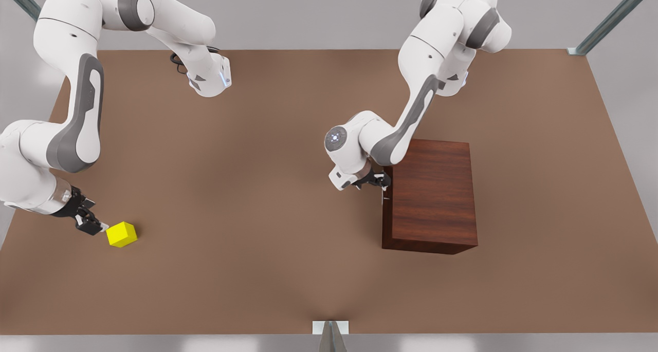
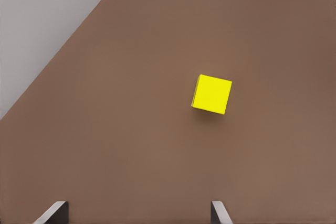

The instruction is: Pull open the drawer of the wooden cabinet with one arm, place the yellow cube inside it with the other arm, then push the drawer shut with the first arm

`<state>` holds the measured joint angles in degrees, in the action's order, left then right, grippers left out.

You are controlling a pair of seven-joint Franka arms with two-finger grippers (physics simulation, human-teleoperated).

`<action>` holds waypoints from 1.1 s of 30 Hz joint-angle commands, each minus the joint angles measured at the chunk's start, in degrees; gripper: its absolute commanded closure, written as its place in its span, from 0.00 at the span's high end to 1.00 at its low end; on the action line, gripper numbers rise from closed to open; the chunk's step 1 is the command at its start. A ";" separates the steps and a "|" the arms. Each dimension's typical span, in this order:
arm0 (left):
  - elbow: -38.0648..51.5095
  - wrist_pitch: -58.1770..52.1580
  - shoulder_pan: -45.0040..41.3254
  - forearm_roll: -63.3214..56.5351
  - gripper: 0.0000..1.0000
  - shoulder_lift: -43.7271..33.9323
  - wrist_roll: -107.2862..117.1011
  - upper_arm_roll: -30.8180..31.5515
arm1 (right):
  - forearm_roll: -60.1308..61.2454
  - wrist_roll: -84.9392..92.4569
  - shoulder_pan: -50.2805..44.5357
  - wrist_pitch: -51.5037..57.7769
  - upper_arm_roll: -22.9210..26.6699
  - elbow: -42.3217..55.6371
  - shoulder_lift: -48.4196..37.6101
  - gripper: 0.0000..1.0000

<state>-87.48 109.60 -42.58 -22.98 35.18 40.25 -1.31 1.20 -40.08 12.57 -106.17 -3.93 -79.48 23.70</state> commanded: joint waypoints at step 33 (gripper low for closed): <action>11.19 1.75 -6.02 1.19 1.00 6.74 10.38 2.81 | -0.15 -10.81 0.00 -0.35 -0.02 0.02 0.03 1.00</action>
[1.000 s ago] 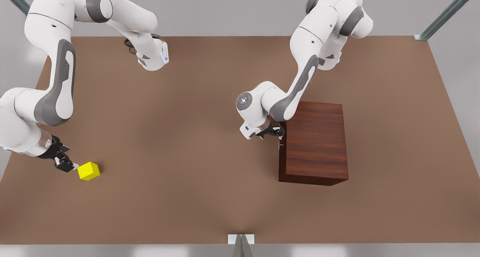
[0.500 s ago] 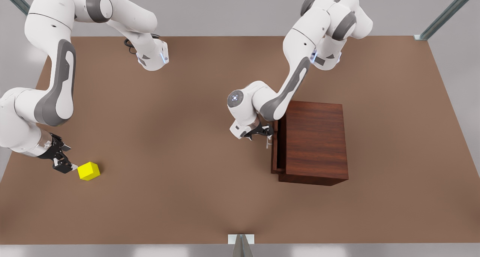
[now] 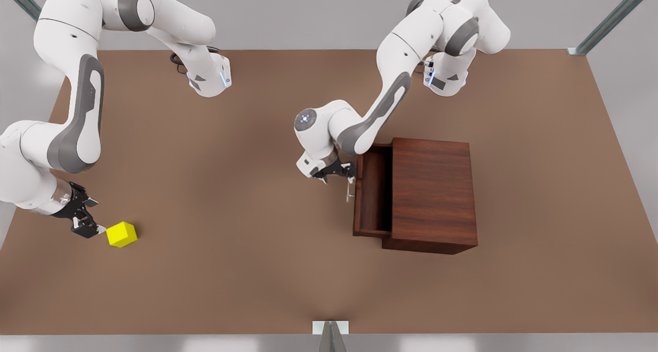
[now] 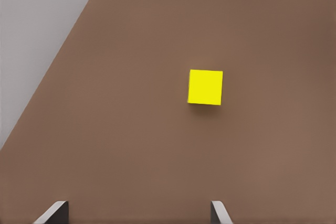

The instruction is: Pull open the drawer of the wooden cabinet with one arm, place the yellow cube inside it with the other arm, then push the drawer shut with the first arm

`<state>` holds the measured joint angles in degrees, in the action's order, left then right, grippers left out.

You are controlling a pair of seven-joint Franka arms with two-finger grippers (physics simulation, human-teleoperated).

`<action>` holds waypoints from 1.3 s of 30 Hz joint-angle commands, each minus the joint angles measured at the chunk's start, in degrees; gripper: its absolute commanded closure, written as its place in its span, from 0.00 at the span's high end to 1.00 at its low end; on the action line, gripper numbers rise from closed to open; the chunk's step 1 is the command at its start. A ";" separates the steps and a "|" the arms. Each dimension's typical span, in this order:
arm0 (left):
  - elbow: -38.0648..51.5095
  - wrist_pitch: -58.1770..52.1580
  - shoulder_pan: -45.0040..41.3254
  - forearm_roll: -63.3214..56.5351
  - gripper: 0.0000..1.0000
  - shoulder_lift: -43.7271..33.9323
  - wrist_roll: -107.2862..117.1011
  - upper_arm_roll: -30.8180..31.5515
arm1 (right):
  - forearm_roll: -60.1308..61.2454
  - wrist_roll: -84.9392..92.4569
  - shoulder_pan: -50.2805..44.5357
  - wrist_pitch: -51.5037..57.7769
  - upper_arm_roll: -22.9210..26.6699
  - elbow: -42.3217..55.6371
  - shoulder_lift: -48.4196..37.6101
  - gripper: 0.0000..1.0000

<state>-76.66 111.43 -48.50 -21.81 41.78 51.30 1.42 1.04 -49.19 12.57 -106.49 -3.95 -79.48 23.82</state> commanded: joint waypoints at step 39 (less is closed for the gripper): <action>-8.77 -17.03 48.94 24.27 1.00 -27.98 -49.98 6.67 | -9.12 0.76 8.79 -22.71 0.35 -5.68 21.09 1.00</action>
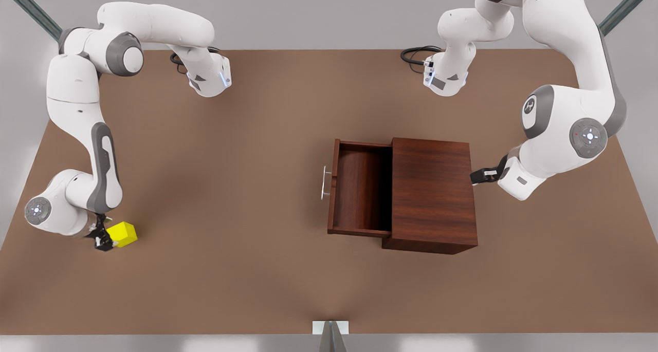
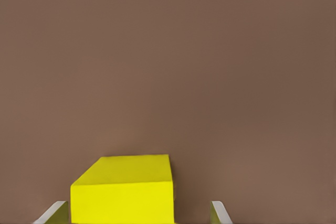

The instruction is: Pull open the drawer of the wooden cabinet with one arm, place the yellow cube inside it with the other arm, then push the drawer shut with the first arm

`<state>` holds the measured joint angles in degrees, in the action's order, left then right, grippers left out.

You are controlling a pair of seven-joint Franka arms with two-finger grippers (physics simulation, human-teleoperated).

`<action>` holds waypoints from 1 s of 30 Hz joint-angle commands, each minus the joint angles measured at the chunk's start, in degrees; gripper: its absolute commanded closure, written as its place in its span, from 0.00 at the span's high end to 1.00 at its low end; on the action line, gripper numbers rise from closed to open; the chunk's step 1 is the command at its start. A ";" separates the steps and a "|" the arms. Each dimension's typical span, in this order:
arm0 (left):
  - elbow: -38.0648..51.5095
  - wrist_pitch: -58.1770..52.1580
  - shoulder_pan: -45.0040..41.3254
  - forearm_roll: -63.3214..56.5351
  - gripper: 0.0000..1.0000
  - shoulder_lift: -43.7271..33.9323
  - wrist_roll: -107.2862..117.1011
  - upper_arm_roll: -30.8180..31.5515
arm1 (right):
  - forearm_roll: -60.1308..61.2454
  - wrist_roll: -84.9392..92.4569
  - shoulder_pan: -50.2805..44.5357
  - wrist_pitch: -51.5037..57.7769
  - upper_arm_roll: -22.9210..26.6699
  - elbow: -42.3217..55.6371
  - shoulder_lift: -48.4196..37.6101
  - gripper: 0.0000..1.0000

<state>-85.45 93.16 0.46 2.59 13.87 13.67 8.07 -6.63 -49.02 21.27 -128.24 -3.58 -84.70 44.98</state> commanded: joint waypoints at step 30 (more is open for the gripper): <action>-0.42 2.20 -0.02 -0.92 1.00 -0.07 -12.18 0.02 | -4.18 -0.02 2.55 0.35 -6.97 0.68 -1.03 0.63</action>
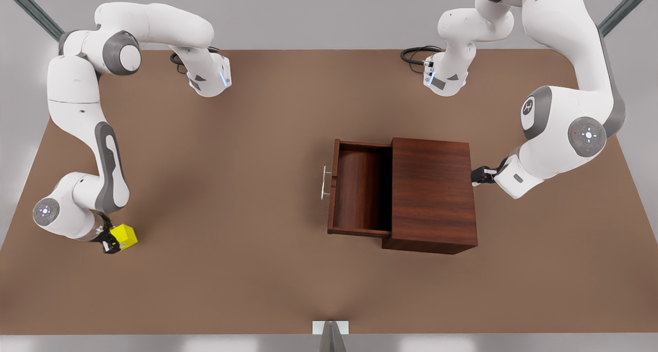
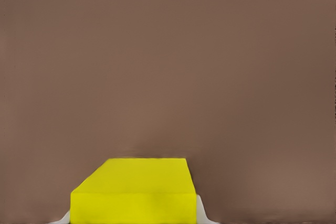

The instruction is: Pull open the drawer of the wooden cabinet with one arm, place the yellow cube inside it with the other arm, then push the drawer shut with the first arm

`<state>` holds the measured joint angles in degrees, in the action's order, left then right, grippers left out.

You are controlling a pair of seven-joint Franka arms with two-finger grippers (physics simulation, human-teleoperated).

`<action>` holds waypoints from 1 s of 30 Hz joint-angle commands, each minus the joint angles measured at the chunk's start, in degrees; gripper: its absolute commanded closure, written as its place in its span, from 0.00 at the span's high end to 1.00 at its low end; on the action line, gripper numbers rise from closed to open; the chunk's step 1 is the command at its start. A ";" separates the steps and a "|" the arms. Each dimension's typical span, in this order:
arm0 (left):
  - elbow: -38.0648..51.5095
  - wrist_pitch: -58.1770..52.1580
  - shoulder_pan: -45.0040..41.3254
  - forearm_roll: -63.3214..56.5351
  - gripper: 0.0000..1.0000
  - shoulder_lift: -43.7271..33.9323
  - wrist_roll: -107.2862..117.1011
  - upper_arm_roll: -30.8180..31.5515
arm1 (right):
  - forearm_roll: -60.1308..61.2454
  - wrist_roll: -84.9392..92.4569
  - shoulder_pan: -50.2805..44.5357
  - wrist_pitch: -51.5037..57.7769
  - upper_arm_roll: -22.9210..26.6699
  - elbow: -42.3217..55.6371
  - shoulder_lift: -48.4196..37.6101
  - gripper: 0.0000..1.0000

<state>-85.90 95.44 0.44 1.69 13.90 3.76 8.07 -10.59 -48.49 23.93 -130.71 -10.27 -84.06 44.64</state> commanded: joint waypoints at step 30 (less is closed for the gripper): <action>0.03 1.06 0.09 -0.02 1.00 -0.01 -2.00 -0.07 | 0.04 -59.96 -36.06 12.69 -24.27 17.09 -5.18 0.63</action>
<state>-85.90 96.48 0.52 1.69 14.01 2.07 7.99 -10.48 -79.91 -11.45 -108.05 -34.49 -67.05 39.31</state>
